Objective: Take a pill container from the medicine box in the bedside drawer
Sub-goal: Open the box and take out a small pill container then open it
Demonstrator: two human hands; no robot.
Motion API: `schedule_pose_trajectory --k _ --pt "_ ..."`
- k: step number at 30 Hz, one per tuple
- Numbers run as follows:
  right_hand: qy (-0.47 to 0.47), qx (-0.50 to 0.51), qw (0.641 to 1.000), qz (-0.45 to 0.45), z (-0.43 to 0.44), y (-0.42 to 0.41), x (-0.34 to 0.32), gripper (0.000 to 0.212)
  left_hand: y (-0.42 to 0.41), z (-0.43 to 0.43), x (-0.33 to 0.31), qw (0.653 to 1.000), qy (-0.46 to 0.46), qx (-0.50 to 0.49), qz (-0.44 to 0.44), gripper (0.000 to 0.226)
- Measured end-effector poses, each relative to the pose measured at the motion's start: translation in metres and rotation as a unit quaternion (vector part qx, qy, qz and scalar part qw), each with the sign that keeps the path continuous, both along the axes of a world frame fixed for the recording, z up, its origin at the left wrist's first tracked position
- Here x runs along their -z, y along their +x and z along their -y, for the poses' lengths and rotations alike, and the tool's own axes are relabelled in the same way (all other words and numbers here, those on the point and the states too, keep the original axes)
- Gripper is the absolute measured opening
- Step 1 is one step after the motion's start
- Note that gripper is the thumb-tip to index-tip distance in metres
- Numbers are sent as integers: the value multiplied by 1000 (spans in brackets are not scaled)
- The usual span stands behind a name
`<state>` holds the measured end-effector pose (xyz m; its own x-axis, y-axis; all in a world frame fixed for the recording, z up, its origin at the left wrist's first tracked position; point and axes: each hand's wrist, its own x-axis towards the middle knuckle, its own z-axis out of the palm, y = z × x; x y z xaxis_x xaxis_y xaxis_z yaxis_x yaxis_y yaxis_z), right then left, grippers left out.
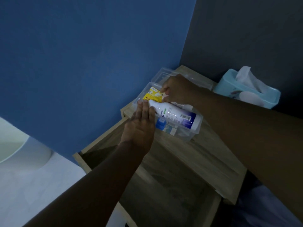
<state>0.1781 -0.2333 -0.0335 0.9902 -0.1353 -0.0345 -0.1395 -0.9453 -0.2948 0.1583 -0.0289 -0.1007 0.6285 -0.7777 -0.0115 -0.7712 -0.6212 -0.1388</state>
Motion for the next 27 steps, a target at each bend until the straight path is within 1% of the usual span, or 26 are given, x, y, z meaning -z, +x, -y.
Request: schedule_pose_trajectory --k 2,4,7,10,13,14,15,16,17,18,19,20,21,22,23,24,25,27 --pt "2 15 1000 15 -2 1 -1 44 0 -1 1 1000 -4 -1 -6 76" --pt "36 35 998 46 -5 -3 -6 45 -1 0 2 1000 -6 -7 -18 77" --pt "79 44 992 89 -8 -19 -21 37 -4 0 -6 999 -4 -20 -47 84" --pt "95 35 991 92 -10 -49 -37 33 -9 1 -22 995 2 -42 -93 90" --pt "113 41 989 90 -10 -80 -55 32 -12 4 -51 989 21 -63 -135 85" --pt "129 49 986 95 -11 -95 -66 30 -17 3 -67 987 11 -65 -143 82" --pt "142 52 984 97 -14 -108 -75 27 -24 2 -84 985 -21 -67 -157 77" --pt "156 56 982 95 -15 -115 -77 26 -26 3 -92 976 -83 -75 -187 72" --pt "171 59 979 96 -15 -119 -77 26 -27 5 -98 953 -161 -99 -235 65" --pt "186 60 975 101 -17 -126 -81 27 -33 6 -107 913 -247 -130 -298 57" --pt "202 62 972 108 -20 -135 -88 30 -42 7 -118 853 -328 -163 -372 49" --pt "222 66 966 117 -22 -144 -95 33 -53 8 -129 783 -391 -189 -445 41" --pt "245 67 959 126 -24 -154 -101 35 -64 9 -140 722 -425 -201 -508 37" --pt "264 62 953 137 -27 -164 -108 35 -75 9 -149 669 -447 -197 -560 36" --pt "275 50 949 147 -31 -174 -114 34 -86 9 -156 626 -467 -183 -598 37" --pt "277 38 947 158 -34 -185 -119 33 -98 8 -162 593 -488 -162 -620 38" --pt "277 29 945 170 -37 -195 -123 31 -109 7 -166 570 -509 -143 -629 37" --pt "283 15 940 187 -41 -214 -134 28 -130 7 -172 545 -546 -122 -624 35"
